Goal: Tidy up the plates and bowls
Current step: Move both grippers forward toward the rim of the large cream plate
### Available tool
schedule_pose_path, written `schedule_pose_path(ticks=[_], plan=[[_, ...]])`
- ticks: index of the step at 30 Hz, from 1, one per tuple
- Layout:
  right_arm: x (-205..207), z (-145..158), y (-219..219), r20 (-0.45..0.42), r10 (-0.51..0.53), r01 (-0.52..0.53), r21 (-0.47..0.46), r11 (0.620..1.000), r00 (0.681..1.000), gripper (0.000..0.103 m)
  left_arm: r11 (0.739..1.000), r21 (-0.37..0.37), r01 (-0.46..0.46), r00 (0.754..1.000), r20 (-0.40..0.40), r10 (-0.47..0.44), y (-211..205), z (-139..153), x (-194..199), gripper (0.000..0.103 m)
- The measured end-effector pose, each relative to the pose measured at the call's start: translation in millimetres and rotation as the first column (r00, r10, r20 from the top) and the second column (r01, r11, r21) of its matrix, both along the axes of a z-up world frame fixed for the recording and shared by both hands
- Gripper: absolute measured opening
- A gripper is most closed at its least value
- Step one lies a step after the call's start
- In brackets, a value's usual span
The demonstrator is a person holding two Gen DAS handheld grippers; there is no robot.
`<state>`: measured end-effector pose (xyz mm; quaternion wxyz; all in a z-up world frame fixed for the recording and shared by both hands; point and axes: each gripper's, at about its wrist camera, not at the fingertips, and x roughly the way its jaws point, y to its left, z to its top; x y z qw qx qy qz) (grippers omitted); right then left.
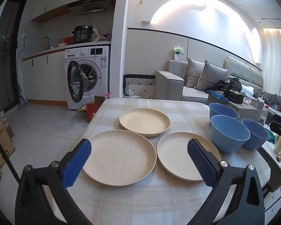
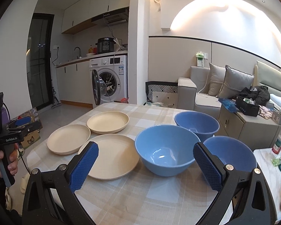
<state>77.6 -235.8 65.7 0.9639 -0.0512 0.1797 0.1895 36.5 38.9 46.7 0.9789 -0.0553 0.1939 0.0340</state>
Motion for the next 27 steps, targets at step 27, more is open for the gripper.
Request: schedule_pose_path(ticks=[27], plan=[[91.1,27.2,60.8,-0.077,0.109,-0.111,-0.022,0.994,0.991,0.103,0.998,0.024,-0.052,0.997,-0.048,0.053,20.5,15.8,76.4,0.103]])
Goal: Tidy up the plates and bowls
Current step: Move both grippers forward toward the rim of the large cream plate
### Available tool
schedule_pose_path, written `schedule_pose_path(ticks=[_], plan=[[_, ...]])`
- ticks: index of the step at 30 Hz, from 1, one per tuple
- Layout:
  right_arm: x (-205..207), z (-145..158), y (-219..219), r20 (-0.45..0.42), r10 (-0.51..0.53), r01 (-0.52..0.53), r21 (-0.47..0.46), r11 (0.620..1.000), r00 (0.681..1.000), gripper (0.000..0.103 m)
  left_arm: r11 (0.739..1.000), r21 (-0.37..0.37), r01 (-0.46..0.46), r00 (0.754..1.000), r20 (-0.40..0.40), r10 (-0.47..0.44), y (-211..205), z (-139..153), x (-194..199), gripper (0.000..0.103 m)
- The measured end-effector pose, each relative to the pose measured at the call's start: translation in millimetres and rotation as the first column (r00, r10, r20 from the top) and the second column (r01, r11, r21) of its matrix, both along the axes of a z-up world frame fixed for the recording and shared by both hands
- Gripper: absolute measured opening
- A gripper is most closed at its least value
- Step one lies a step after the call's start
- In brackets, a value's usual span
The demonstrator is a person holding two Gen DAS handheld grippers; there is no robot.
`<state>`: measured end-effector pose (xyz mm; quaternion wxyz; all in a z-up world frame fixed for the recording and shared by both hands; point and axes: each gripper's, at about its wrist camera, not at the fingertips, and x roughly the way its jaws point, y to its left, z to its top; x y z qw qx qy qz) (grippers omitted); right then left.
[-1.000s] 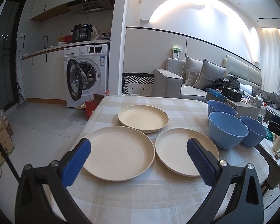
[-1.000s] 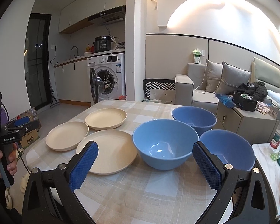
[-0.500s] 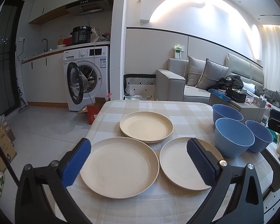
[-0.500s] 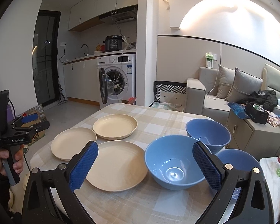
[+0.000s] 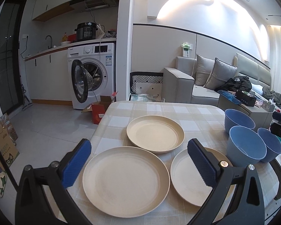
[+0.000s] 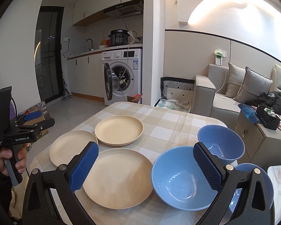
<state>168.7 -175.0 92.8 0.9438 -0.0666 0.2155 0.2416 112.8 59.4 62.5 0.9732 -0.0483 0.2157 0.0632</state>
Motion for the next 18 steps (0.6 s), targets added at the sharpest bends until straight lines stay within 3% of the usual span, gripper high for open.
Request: schedule_pose_path(ticks=[18], plan=[[64.5,14.3,35.5,-0.054,0.046,-0.046,0.001,0.999,0.997,0.103,1.0,0.027,0.004,0.999,-0.041,-0.003,5.8,6.3,49.1,0.103]])
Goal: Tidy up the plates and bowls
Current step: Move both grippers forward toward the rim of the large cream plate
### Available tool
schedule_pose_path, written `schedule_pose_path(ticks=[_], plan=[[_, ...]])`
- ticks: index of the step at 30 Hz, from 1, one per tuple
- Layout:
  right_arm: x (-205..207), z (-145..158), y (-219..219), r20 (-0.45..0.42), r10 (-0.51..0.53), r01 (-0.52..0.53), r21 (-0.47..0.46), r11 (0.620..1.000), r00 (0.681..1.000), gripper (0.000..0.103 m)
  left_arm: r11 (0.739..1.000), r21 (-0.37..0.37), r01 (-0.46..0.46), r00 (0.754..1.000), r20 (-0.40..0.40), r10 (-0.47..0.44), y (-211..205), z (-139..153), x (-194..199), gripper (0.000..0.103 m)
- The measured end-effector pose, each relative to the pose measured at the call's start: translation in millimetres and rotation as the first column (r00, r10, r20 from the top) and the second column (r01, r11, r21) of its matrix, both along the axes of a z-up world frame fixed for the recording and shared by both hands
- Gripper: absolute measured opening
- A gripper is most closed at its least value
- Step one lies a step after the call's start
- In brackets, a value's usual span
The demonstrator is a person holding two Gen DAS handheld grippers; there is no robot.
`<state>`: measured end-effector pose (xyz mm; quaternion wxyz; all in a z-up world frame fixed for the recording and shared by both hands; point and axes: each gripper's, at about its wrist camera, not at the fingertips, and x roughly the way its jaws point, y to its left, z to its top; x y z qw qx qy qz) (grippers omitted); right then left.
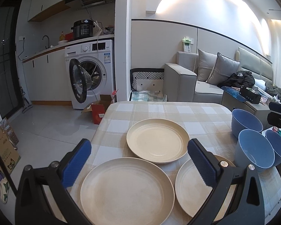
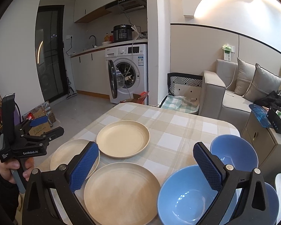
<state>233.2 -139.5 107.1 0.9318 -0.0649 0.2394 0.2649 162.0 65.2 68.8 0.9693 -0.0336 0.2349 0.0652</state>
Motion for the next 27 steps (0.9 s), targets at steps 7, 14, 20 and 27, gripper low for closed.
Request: schedule_pose_path(ticks=[7,14,20,27], plan=[[19.7,2.4,17.1,-0.016,0.015,-0.015,-0.002,1.0,1.0,0.103,1.0,0.001,-0.004,1.0,-0.01,0.004,7.3,3.7,13.4,0.103],[36.8,3.4,31.1,-0.033,0.02,-0.021,-0.011,1.0,0.999,0.103,1.0,-0.01,-0.007,1.0,-0.019,0.007,14.8,4.4,25.1,0.103],[51.9,4.5,43.1,-0.06,0.02,-0.021,-0.019,1.0,0.998,0.103,1.0,-0.029,-0.004,0.999,-0.033,0.004,19.4,2.0,39.2,0.103],[71.7,0.6,54.8,-0.098,0.016,-0.018,-0.019,1.0,0.995,0.103,0.999,-0.039,-0.01,0.999,-0.052,0.008,23.9,-1.8,53.4,0.103]])
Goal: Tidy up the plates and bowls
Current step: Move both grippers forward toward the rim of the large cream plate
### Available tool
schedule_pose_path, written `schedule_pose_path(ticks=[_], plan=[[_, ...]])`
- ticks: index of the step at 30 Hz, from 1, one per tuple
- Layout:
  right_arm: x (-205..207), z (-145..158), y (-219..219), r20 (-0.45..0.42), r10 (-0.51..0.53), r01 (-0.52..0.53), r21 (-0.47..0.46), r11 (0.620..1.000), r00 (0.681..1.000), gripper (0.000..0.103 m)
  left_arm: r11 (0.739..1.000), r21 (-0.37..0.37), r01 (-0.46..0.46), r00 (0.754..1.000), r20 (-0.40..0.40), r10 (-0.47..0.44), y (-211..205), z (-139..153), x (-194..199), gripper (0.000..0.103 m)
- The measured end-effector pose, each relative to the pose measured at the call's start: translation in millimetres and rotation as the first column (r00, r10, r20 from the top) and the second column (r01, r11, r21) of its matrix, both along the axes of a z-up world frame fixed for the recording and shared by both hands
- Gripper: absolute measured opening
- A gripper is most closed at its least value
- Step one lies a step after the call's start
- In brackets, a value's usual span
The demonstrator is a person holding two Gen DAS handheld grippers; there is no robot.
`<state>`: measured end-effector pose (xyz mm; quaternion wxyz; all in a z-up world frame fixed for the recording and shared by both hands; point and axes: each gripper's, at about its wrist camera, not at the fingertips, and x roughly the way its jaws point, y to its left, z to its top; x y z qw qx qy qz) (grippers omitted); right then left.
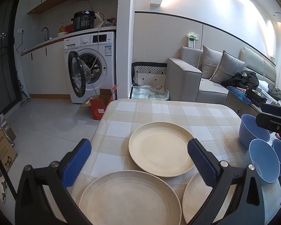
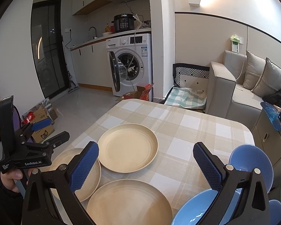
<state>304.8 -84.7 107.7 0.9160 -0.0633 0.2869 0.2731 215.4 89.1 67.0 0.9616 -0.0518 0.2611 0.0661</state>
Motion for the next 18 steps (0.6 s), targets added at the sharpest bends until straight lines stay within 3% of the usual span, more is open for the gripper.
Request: schedule_pose_path(ticks=[18], plan=[[50.3,-27.9,35.5,-0.093,-0.012,0.01,-0.023,1.0,0.996,0.103,0.999,-0.029,-0.024,0.998,-0.067,0.022,17.6,-22.7,37.2,0.103]])
